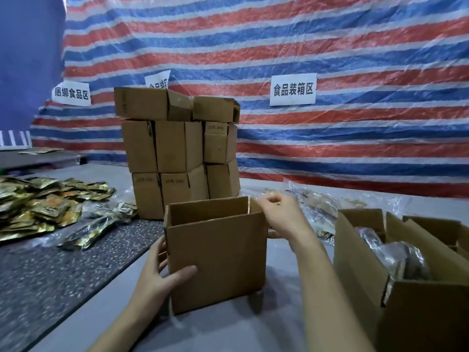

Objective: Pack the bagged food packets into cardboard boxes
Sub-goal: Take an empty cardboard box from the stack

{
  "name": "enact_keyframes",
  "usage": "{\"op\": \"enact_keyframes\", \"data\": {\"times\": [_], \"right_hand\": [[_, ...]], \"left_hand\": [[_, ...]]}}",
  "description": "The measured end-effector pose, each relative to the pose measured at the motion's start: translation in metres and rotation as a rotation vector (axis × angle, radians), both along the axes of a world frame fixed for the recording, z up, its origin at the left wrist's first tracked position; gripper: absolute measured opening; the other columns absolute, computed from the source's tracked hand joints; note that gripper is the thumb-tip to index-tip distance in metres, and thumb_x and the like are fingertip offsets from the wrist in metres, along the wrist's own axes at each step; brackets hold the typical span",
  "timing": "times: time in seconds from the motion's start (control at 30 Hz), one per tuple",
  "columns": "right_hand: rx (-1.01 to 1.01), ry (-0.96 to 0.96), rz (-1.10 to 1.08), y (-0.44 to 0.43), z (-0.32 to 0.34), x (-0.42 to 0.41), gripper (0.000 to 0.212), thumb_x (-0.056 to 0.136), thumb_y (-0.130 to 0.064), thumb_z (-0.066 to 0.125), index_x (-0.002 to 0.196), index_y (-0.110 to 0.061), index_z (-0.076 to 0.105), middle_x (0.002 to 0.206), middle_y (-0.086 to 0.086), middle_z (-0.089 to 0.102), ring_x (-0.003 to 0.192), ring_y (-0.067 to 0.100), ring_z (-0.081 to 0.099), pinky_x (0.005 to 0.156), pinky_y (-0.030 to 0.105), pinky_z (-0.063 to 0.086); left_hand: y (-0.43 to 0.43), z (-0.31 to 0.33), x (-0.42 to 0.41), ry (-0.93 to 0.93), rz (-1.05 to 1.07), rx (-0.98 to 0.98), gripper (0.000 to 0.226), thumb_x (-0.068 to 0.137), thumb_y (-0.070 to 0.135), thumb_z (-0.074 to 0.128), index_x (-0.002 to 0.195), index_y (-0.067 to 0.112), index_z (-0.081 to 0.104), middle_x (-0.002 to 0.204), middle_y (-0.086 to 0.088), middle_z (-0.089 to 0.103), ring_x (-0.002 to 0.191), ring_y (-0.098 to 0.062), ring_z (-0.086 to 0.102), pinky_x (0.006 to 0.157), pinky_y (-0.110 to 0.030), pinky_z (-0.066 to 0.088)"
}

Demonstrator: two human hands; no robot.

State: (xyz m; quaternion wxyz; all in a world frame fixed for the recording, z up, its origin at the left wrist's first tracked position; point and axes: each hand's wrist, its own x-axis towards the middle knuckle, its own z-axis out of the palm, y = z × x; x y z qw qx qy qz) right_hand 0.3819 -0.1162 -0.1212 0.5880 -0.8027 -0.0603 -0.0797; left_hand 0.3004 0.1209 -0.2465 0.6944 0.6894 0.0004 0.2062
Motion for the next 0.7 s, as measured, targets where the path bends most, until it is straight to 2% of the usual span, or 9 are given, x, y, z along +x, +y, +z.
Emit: {"op": "enact_keyframes", "data": {"times": [0.07,0.17,0.27,0.3,0.37,0.43,0.57,0.63,0.7], "right_hand": [[0.225,0.068,-0.005,-0.002,-0.007,0.010,0.040,0.101,-0.046,0.049,0.097,-0.009,0.064,0.083,0.005,0.072,0.082,0.019,0.071,0.069,0.040,0.063],[0.532,0.216,-0.125,-0.005,-0.048,0.024,0.026,0.102,-0.032,0.053,0.099,-0.009,0.065,0.095,0.012,0.074,0.081,0.027,0.073,0.066,0.037,0.061],[0.344,0.186,-0.478,-0.008,-0.103,0.035,0.015,0.093,-0.011,0.057,0.096,-0.007,0.071,0.101,0.013,0.072,0.086,0.028,0.063,0.077,0.033,0.048],[0.367,0.136,-0.542,-0.007,-0.111,0.036,0.016,0.092,-0.008,0.057,0.098,-0.011,0.072,0.102,0.009,0.071,0.089,0.024,0.060,0.079,0.030,0.042],[0.426,0.032,-0.566,-0.002,-0.112,0.039,0.019,0.093,-0.010,0.056,0.100,-0.021,0.069,0.104,0.003,0.068,0.093,0.020,0.058,0.080,0.028,0.039],[0.522,0.033,-0.587,0.005,-0.111,0.045,0.024,0.093,-0.007,0.054,0.106,-0.019,0.070,0.106,0.002,0.067,0.096,0.020,0.059,0.082,0.028,0.042],[0.881,0.279,-0.707,0.008,-0.090,0.065,0.028,0.093,-0.013,0.050,0.115,-0.002,0.062,0.122,0.015,0.065,0.110,0.034,0.061,0.094,0.041,0.052],[0.978,0.326,-0.633,0.004,-0.071,0.079,0.039,0.093,-0.014,0.043,0.129,-0.002,0.054,0.129,0.016,0.061,0.108,0.032,0.061,0.089,0.038,0.051],[1.040,0.298,-0.514,0.000,-0.066,0.094,0.044,0.096,-0.018,0.039,0.137,-0.005,0.049,0.132,0.014,0.059,0.111,0.029,0.061,0.096,0.039,0.053]], "left_hand": [[-0.001,-0.002,-0.001,-0.046,-0.017,-0.033,0.103,0.035,0.055,0.095,0.129,0.038,0.057,0.115,0.011,0.074,0.104,-0.017,0.072,0.074,-0.032,0.061],[-0.003,-0.002,-0.003,-0.072,-0.032,-0.029,0.091,0.043,0.048,0.090,0.127,0.040,0.056,0.108,0.021,0.071,0.100,-0.011,0.072,0.069,-0.027,0.061],[-0.003,-0.003,-0.003,-0.071,-0.051,0.005,0.088,0.044,0.053,0.091,0.125,0.049,0.055,0.115,0.022,0.068,0.104,-0.007,0.070,0.074,-0.031,0.062],[-0.003,-0.003,-0.003,-0.071,-0.058,0.018,0.091,0.044,0.055,0.091,0.127,0.049,0.054,0.117,0.021,0.068,0.105,-0.007,0.069,0.077,-0.033,0.062],[-0.003,-0.003,-0.003,-0.070,-0.067,0.043,0.097,0.043,0.061,0.092,0.129,0.047,0.052,0.117,0.021,0.069,0.106,-0.007,0.068,0.078,-0.034,0.062],[-0.003,-0.004,-0.003,-0.082,-0.081,0.056,0.097,0.040,0.067,0.093,0.127,0.049,0.052,0.118,0.020,0.069,0.105,-0.005,0.069,0.076,-0.031,0.062],[-0.006,-0.003,-0.006,-0.106,-0.091,0.057,0.096,0.037,0.072,0.091,0.123,0.053,0.054,0.119,0.021,0.068,0.106,-0.003,0.068,0.074,-0.021,0.061],[-0.006,-0.003,-0.005,-0.098,-0.083,0.078,0.101,0.036,0.075,0.089,0.127,0.053,0.051,0.120,0.022,0.067,0.106,-0.002,0.067,0.073,-0.023,0.061],[-0.006,-0.003,-0.004,-0.098,-0.075,0.071,0.099,0.037,0.072,0.089,0.127,0.052,0.052,0.122,0.020,0.067,0.106,-0.004,0.068,0.075,-0.026,0.060]]}}
